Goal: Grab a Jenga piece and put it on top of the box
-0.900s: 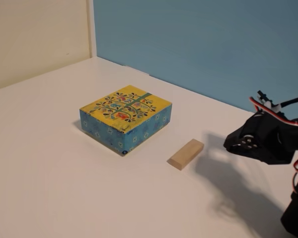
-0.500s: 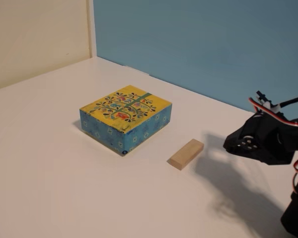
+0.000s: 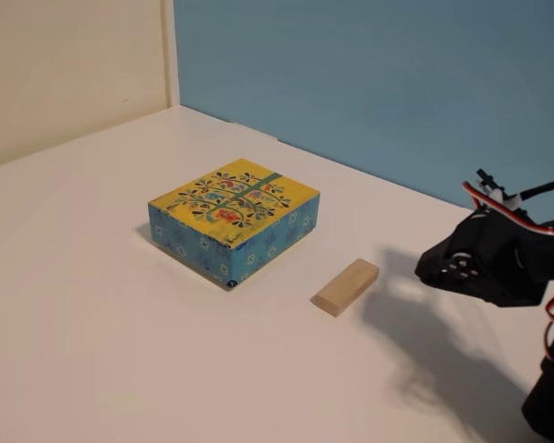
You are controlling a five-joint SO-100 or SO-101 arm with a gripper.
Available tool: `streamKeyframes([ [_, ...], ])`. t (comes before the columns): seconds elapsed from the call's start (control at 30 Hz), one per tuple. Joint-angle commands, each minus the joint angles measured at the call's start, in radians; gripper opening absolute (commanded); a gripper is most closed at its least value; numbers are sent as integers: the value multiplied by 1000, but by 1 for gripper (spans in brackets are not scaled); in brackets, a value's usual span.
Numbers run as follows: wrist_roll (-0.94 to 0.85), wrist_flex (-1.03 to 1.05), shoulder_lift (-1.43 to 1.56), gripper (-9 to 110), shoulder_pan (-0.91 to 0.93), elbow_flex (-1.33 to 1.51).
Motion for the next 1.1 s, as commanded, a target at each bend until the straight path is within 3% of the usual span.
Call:
streamKeyframes([
  [0.0,-2,2,9,0,2,-11],
  [1.07,17,-2,9,0,18,-11],
])
